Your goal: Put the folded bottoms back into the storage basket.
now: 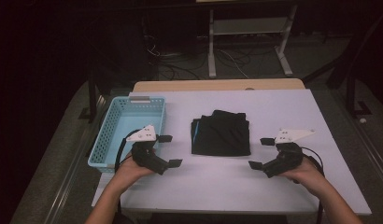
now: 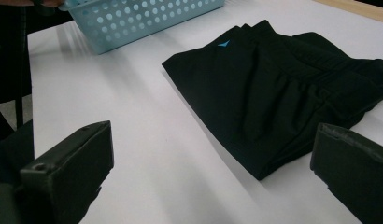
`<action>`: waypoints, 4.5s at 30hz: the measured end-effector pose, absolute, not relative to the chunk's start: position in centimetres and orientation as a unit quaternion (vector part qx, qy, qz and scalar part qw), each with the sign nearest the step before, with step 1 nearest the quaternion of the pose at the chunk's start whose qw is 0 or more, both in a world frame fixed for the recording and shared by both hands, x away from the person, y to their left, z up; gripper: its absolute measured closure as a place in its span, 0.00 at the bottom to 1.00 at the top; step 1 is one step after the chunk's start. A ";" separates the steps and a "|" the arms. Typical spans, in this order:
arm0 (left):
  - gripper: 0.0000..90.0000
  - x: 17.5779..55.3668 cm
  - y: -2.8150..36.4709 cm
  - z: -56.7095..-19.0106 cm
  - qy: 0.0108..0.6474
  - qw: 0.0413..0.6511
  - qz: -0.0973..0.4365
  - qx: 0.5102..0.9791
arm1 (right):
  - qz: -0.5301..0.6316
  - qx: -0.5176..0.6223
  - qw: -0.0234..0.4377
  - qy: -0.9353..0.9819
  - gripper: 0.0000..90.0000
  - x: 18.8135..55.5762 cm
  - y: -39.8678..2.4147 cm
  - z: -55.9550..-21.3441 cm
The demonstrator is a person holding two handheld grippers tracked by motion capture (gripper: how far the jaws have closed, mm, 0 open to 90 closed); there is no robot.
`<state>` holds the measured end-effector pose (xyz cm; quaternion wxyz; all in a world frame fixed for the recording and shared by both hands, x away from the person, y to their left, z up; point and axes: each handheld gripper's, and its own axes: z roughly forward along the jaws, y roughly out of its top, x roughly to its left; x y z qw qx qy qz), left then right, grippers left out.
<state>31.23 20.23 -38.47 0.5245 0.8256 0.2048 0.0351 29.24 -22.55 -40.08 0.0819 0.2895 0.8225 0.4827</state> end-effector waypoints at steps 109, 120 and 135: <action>0.00 31.3 20.3 -38.5 0.203 0.528 0.026 0.824 | 0.448 0.240 0.038 0.860 0.10 36.5 -14.1 -40.6; 0.00 31.3 20.3 -38.5 0.204 0.528 0.025 0.824 | 0.435 0.229 0.025 0.871 0.28 36.6 -14.2 -41.3; 0.00 31.3 20.3 -38.5 0.203 0.528 0.025 0.824 | 0.417 0.223 -0.002 0.881 0.50 36.9 -14.1 -42.3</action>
